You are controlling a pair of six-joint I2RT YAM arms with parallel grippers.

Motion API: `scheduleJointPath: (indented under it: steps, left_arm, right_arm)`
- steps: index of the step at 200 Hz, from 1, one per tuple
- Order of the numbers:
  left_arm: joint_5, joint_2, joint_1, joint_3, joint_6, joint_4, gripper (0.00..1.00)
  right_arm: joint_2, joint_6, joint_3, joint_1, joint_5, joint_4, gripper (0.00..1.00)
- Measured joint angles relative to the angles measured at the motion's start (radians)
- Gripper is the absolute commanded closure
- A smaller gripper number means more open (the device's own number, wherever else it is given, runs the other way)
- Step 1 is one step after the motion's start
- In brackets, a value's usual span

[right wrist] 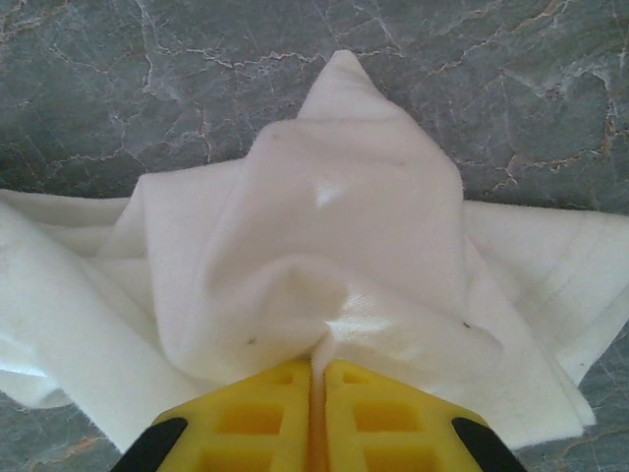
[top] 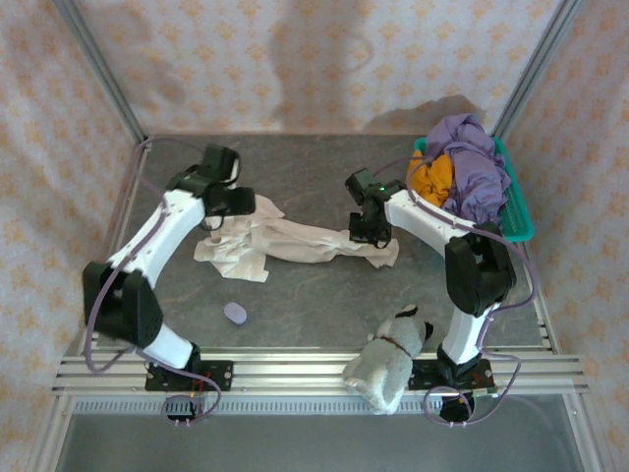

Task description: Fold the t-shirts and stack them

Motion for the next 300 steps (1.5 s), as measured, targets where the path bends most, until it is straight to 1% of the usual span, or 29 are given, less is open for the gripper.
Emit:
scheduleJointPath:
  steps: [20,61,88,101,137,182,223,231,246,258,268,278,300]
  left_arm:
    - [-0.047,0.183,-0.056,0.166,0.032,-0.024,0.38]
    - [-0.151,0.551,-0.131,0.525,0.079,-0.142,0.45]
    - [-0.183,0.711,-0.159,0.666,0.097,-0.227,0.48]
    - [-0.195,0.759,-0.167,0.704,0.098,-0.258,0.52]
    - [-0.209,0.805,-0.182,0.759,0.097,-0.323,0.59]
    - [-0.223,0.805,-0.191,0.755,0.097,-0.354,0.59]
    - [-0.215,0.806,-0.191,0.708,0.093,-0.351,0.61]
    - [-0.214,0.806,-0.191,0.700,0.093,-0.348,0.64]
    - [-0.210,0.806,-0.191,0.684,0.082,-0.338,0.73]
    - [-0.212,0.806,-0.191,0.681,0.076,-0.327,0.87]
    - [-0.219,0.806,-0.191,0.681,0.069,-0.319,0.96]
    - [-0.235,0.806,-0.191,0.681,0.076,-0.314,0.99]
    - [-0.285,0.777,-0.191,0.646,0.071,-0.276,1.00]
  right_arm:
    - [0.000,0.000,0.000,0.000,-0.007,0.001,0.91]
    - [0.000,0.004,-0.021,0.000,-0.019,0.022,0.91]
    - [0.000,0.003,-0.026,-0.005,-0.026,0.027,0.91]
    - [0.000,0.003,-0.026,-0.010,-0.031,0.029,0.92]
    - [0.000,0.003,-0.026,-0.021,-0.042,0.030,0.92]
    - [0.001,0.003,-0.026,-0.023,-0.053,0.031,0.92]
    - [0.006,0.000,-0.026,-0.023,-0.060,0.031,0.92]
    - [0.006,0.000,-0.026,-0.023,-0.061,0.031,0.92]
    - [0.006,0.000,-0.026,-0.023,-0.061,0.031,0.93]
    - [0.006,-0.001,-0.026,-0.023,-0.061,0.031,0.93]
    - [0.006,-0.001,-0.026,-0.023,-0.060,0.031,0.94]
    - [0.006,-0.003,-0.026,-0.023,-0.060,0.031,0.94]
    - [0.006,-0.010,-0.026,-0.023,-0.059,0.030,0.95]
